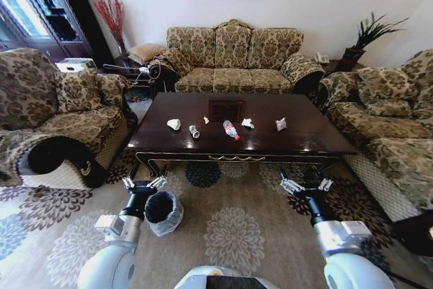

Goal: Move to the front of the table and place the trash on the table into the trash bin.

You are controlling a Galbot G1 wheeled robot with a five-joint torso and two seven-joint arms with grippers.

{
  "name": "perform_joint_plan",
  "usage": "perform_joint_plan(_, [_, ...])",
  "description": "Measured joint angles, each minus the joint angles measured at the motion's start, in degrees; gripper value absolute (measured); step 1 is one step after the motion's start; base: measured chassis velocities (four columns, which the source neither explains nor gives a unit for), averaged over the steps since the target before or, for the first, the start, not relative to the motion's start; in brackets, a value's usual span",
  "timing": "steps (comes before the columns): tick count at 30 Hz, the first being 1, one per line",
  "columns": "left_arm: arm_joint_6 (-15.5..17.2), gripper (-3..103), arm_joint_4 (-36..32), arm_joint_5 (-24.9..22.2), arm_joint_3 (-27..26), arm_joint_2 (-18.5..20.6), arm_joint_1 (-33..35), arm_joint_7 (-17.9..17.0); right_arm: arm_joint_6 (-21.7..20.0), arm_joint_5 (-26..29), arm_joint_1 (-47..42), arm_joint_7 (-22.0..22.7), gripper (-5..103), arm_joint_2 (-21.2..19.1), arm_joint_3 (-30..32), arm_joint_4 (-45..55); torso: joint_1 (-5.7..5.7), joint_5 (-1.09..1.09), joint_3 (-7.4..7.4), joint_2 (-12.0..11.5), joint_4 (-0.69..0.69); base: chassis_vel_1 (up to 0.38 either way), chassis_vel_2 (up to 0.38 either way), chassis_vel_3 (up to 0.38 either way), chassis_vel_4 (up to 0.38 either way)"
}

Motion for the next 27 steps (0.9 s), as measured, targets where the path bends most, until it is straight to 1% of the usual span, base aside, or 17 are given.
perform_joint_plan(12, [-0.5, 100, 0.2, -0.1, 0.0, 0.1, 0.0, 0.1, 0.9, -0.1, -0.4, -0.7, 100, 0.7, 0.5, -0.2, 0.00, 0.00, 0.00, 0.0, 0.00, 0.000, 0.000, 0.000, 0.000])
perform_joint_plan(27, [-0.7, 100, 0.2, 0.0, 0.2, -0.4, 0.3, 0.4, 0.7, -2.0, -1.1, -1.3, 100, 1.3, 0.4, -0.3, 0.00, 0.00, 0.00, 0.0, 0.00, 0.000, 0.000, 0.000, 0.000])
